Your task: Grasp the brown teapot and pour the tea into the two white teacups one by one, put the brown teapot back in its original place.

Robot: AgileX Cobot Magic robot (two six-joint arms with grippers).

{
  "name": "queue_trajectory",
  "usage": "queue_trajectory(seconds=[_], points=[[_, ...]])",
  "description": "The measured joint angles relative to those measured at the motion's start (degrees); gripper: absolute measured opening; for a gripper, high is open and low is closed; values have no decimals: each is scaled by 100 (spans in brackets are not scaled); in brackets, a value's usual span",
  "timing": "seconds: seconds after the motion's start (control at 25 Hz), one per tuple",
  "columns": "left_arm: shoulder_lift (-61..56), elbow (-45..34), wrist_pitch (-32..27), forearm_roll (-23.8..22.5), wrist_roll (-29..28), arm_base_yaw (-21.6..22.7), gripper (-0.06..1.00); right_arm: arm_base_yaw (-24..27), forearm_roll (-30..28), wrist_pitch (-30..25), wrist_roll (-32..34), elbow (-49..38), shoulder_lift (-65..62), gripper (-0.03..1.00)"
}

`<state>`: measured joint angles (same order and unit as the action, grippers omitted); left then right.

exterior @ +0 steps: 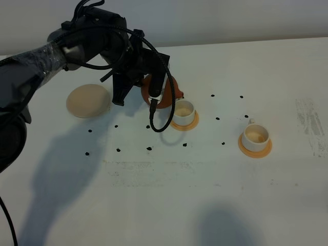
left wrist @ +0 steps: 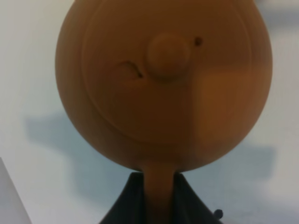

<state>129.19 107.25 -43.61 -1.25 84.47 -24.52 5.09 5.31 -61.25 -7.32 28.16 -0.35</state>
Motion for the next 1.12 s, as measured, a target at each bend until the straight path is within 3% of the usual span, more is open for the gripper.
queue_trajectory(seconds=[0.48, 1.12], points=[[16, 0, 192, -396, 162, -87, 10, 0, 0, 0, 0, 0, 0, 51], [16, 0, 295, -461, 704, -206, 10, 0, 0, 0, 0, 0, 0, 51]])
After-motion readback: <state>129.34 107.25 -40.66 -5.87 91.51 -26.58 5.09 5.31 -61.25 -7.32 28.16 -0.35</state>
